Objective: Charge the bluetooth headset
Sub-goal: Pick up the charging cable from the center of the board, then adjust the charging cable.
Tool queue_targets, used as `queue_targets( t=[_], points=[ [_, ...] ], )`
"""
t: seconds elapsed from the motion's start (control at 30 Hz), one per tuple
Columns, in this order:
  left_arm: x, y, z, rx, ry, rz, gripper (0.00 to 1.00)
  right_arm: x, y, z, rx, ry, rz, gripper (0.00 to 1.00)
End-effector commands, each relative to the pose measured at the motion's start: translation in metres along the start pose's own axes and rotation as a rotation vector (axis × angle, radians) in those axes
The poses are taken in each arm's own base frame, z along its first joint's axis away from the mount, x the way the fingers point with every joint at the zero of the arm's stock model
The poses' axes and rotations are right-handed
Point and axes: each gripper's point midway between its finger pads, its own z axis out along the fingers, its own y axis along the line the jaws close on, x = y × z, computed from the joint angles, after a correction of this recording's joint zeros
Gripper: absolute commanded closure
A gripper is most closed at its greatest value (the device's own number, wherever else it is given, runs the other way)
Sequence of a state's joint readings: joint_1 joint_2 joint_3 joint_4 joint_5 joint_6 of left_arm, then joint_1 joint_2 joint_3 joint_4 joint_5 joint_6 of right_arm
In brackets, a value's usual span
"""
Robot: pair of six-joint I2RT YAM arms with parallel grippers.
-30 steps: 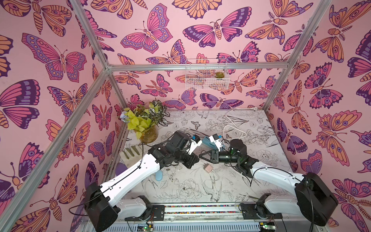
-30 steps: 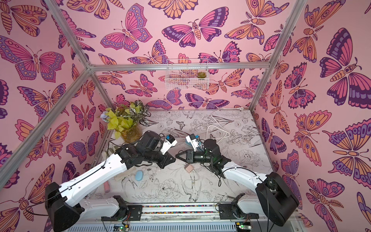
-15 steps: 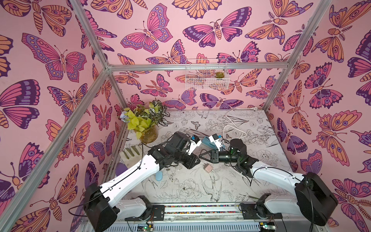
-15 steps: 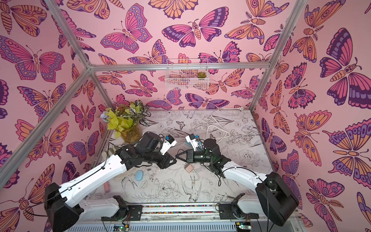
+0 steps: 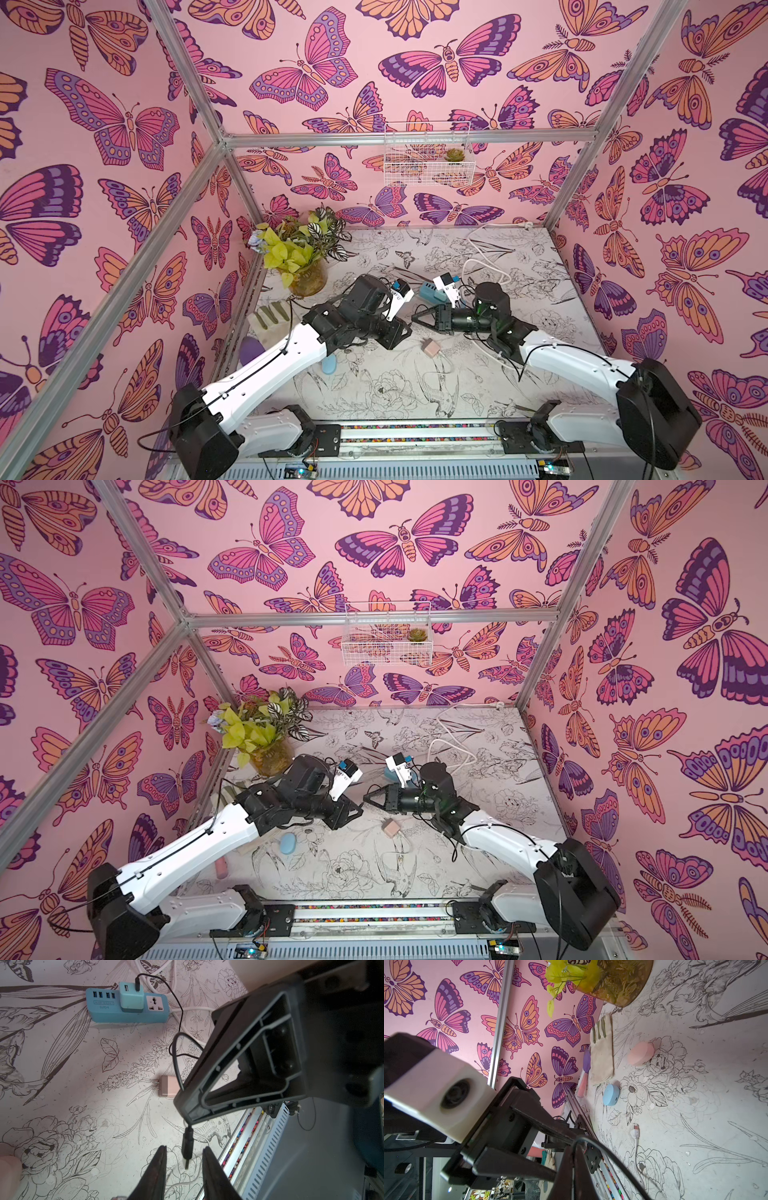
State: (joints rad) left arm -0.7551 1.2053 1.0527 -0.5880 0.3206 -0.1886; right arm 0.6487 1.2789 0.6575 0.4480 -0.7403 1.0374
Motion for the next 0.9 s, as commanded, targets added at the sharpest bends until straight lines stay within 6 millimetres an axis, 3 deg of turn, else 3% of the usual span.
queue_targets(
  t=[0.0,0.3,0.37,0.5,0.7,0.87],
  points=[
    [-0.003,0.003,0.0,-0.007,-0.026,-0.002,0.73,-0.008,0.015,-0.004,-0.024,-0.028,-0.009,1.0],
    [-0.006,-0.001,0.001,0.017,-0.038,0.001,0.91,-0.007,0.016,-0.005,-0.035,-0.027,-0.003,0.97],
    [-0.006,-0.001,0.0,0.016,-0.039,0.0,0.94,-0.007,0.017,-0.005,-0.035,-0.027,-0.007,0.92],
    [-0.003,-0.002,0.0,0.029,-0.032,0.005,0.96,-0.001,0.014,-0.008,0.011,0.008,-0.051,0.66],
    [0.004,-0.003,-0.003,0.095,0.012,-0.007,0.96,0.008,0.016,-0.039,0.099,0.077,-0.235,0.62],
    [0.008,-0.014,-0.006,0.17,0.074,0.018,0.97,-0.001,0.029,-0.059,0.108,0.048,-0.394,0.56]
  ],
)
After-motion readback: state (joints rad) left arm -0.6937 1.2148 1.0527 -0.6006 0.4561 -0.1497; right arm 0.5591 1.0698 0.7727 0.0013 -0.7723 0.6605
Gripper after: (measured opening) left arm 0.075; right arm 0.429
